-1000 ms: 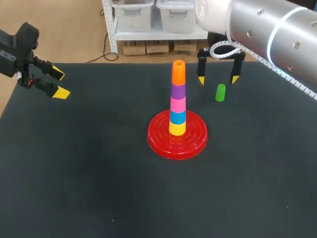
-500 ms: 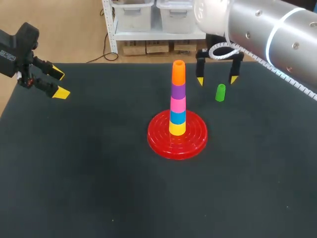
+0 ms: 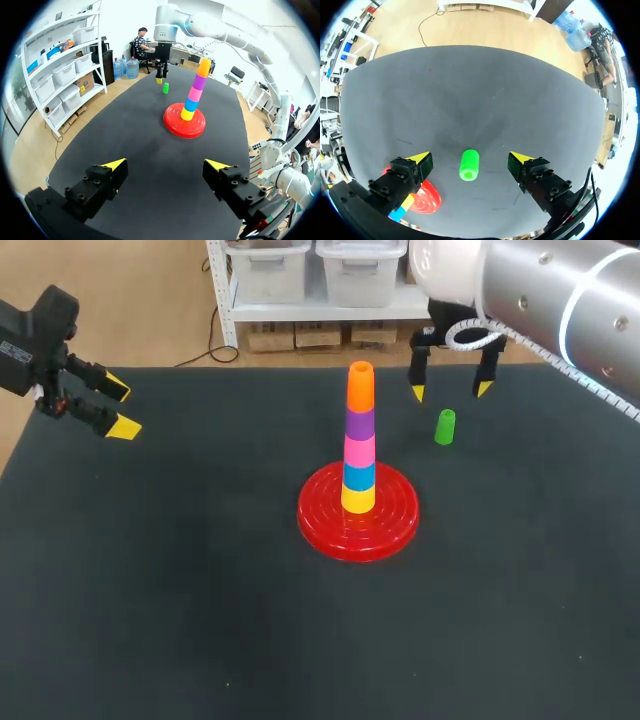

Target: Pick up and stack the cylinders on the red base in this order: pink,purple,orange,green

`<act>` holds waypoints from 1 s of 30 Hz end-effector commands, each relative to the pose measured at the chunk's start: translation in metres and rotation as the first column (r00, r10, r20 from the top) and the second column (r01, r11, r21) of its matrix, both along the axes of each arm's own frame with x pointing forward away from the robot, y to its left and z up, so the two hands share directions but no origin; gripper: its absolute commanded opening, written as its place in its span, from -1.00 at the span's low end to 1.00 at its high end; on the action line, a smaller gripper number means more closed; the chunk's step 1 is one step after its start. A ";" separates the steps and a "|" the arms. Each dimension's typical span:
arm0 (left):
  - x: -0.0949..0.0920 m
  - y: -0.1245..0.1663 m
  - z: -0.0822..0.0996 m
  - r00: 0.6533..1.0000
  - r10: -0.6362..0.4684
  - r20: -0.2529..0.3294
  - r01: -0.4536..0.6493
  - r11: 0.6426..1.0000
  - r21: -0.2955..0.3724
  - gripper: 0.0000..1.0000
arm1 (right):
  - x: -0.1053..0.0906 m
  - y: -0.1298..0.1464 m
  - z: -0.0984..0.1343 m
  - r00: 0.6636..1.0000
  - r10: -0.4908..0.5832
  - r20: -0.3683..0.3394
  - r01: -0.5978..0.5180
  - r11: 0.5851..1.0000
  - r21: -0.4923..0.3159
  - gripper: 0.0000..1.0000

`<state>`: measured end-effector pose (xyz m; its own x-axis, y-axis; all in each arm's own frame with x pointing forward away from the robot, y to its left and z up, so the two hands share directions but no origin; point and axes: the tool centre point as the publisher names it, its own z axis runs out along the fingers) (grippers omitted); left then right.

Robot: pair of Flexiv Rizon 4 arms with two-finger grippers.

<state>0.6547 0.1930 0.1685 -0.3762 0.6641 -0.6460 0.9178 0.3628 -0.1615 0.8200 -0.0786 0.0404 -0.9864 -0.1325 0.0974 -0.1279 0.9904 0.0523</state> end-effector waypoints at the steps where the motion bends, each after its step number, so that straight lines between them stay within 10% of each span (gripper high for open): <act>1: -0.001 0.000 -0.001 1.000 0.001 0.002 -0.001 1.000 -0.001 1.00 | -0.018 -0.001 -0.003 0.991 0.006 0.133 -0.009 1.000 0.023 1.00; 30: -0.001 0.000 -0.001 1.000 0.001 0.002 -0.001 1.000 -0.001 1.00 | -0.037 -0.004 -0.013 0.969 0.066 0.237 -0.067 0.998 -0.007 1.00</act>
<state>0.6547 0.1929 0.1685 -0.3762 0.6641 -0.6461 0.9178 0.3628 -0.1615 0.7897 -0.0807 0.0271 -0.9751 -0.2064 0.0816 -0.2058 0.9785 0.0156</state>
